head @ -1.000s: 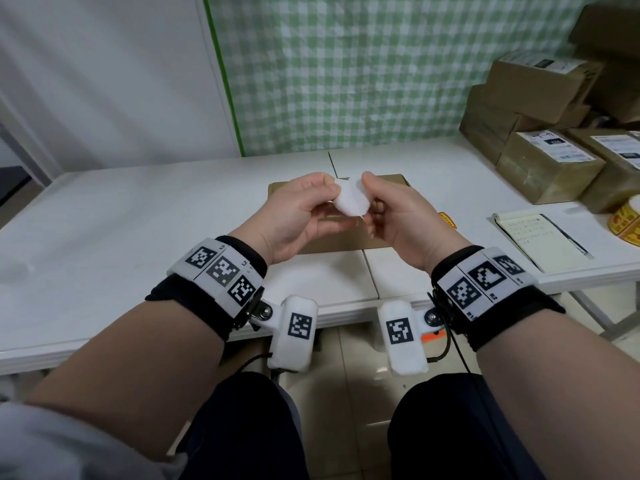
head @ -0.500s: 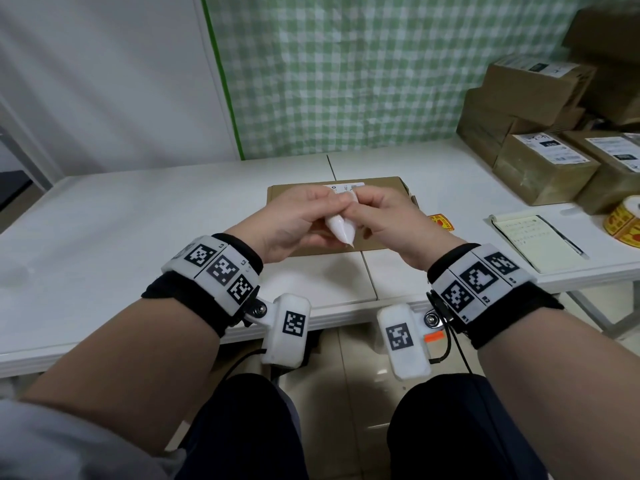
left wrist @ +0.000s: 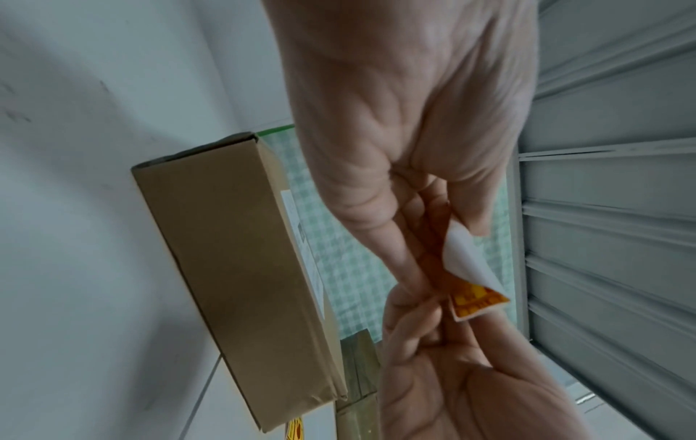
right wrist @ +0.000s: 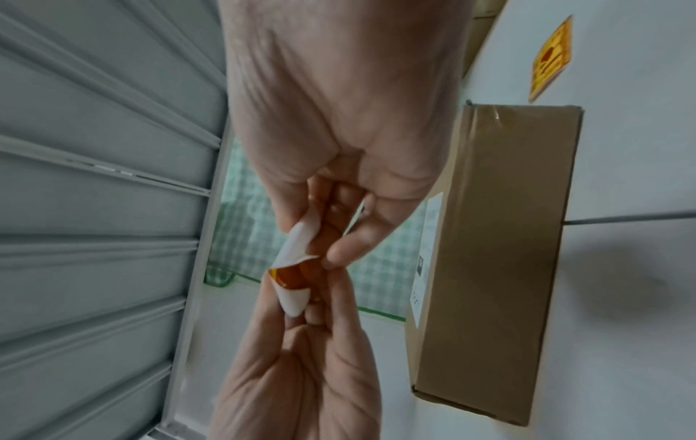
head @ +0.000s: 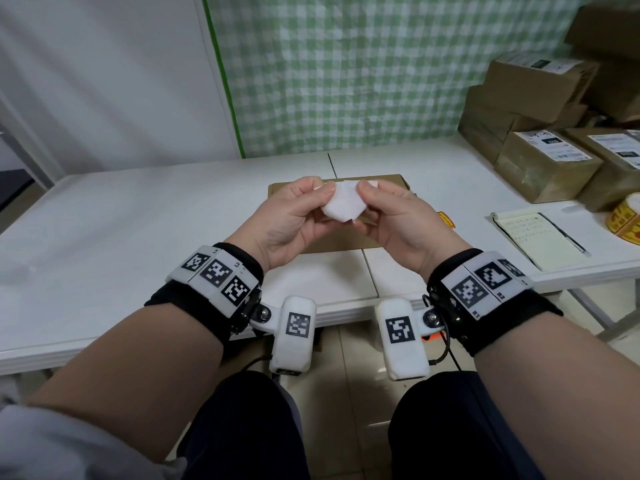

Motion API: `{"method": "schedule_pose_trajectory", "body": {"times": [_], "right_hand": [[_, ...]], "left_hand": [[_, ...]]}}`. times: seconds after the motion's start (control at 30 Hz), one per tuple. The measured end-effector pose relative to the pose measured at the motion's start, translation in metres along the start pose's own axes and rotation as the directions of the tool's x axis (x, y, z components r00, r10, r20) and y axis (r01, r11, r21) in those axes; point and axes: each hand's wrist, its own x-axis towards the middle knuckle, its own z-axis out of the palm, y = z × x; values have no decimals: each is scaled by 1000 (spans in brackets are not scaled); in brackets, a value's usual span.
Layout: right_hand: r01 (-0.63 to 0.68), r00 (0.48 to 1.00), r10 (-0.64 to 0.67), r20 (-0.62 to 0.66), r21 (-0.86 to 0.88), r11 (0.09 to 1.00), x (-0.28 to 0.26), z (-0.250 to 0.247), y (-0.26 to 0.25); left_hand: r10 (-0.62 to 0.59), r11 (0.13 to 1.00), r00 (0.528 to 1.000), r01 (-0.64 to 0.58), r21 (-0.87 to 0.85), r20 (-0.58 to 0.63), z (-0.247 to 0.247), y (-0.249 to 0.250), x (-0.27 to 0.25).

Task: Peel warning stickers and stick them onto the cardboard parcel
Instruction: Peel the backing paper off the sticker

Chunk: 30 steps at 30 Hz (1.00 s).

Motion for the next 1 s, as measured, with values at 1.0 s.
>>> {"method": "schedule_pose_trajectory", "body": {"times": [1.0], "right_hand": [[80, 971, -240, -9, -930, 359, 17, 1, 6]], "left_hand": [[-25, 705, 999, 33, 708, -22, -10, 7, 6]]}}
